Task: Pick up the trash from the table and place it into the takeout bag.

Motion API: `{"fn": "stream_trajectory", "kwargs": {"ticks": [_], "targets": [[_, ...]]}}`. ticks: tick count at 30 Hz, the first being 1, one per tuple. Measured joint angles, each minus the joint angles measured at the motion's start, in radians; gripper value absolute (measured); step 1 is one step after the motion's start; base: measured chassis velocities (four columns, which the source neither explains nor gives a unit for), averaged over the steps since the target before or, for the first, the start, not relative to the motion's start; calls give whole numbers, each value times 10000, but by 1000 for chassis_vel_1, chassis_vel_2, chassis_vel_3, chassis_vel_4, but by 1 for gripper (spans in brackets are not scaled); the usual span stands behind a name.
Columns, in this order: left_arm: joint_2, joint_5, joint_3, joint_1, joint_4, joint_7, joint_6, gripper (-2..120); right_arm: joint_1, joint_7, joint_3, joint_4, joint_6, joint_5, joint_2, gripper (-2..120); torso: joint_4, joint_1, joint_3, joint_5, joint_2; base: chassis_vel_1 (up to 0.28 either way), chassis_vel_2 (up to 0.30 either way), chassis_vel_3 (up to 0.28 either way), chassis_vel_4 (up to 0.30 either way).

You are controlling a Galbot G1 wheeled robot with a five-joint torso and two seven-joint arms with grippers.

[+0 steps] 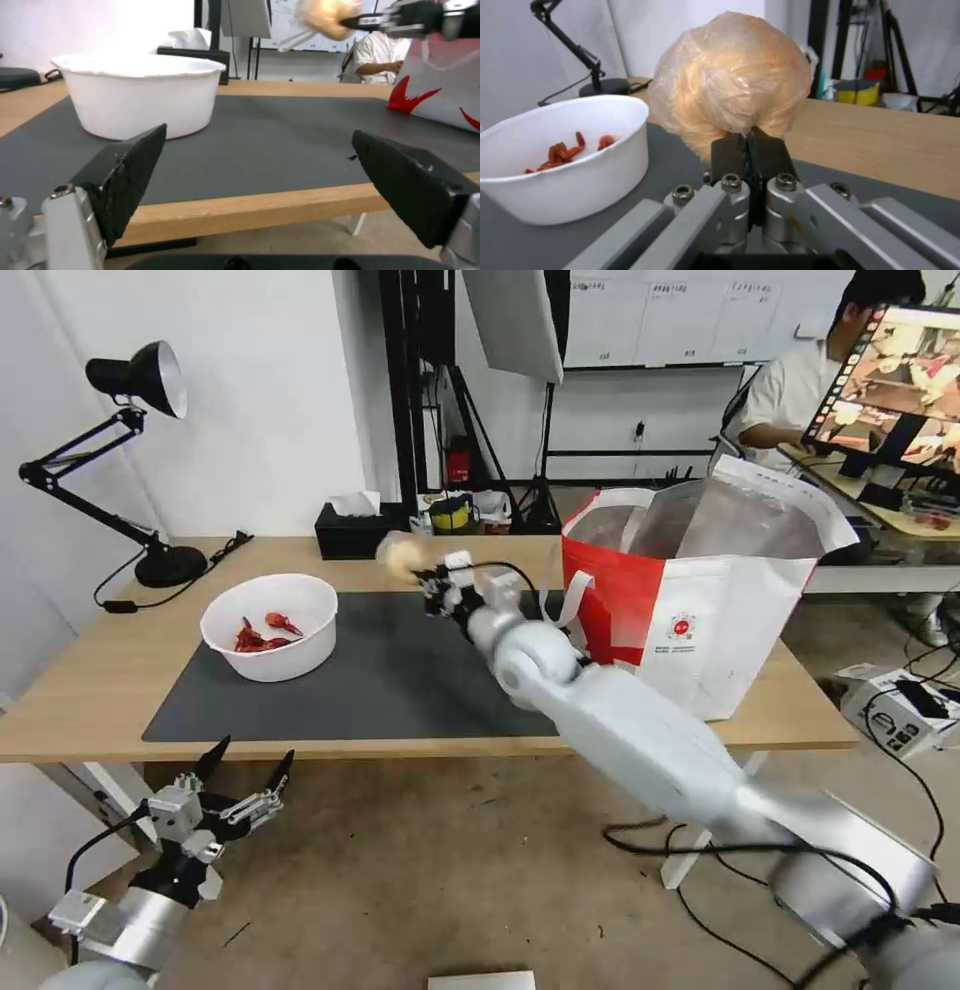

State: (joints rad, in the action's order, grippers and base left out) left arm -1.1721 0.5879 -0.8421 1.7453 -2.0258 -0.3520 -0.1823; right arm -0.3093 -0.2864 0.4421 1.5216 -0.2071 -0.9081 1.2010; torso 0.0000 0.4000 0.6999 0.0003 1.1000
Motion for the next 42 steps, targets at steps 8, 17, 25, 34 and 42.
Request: {"fn": "stream_trajectory", "kwargs": {"ticks": [8, 17, 25, 34, 42], "targets": [[-100, -77, 72, 65, -155, 6, 11, 100, -1623, -278, -1106, 2647, 33, 296, -1708, 0, -1, 0, -1, -1, 1, 0, 0, 0, 0], [-189, -259, 257, 72, -235, 8, 13, 100, -3285, -3, -3169, 4707, 308, 467, -3117, 0, -1, -1, -1, 0, 0, 0, 0, 0, 0], [-235, -364, 407, 61, -265, 8, 14, 100, -3769, -322, -4821, 5565, 624, 398, -3609, 0, 0, -1, 0, -3, 1, 0, 0, 0, 0], [-217, -404, 583, -3, -273, 12, 14, 100, -4358, -1138, -6076, 5831, 481, -95, -4221, 0, 0, 0, 0, -2, 1, 0, 0, 0, 0], [-197, -422, 757, -124, -231, 12, 23, 100, -4468, -2017, -6550, 5621, 57, -873, -4484, 1, 0, 0, 0, -3, 0, 0, 0, 0, 0]]}}
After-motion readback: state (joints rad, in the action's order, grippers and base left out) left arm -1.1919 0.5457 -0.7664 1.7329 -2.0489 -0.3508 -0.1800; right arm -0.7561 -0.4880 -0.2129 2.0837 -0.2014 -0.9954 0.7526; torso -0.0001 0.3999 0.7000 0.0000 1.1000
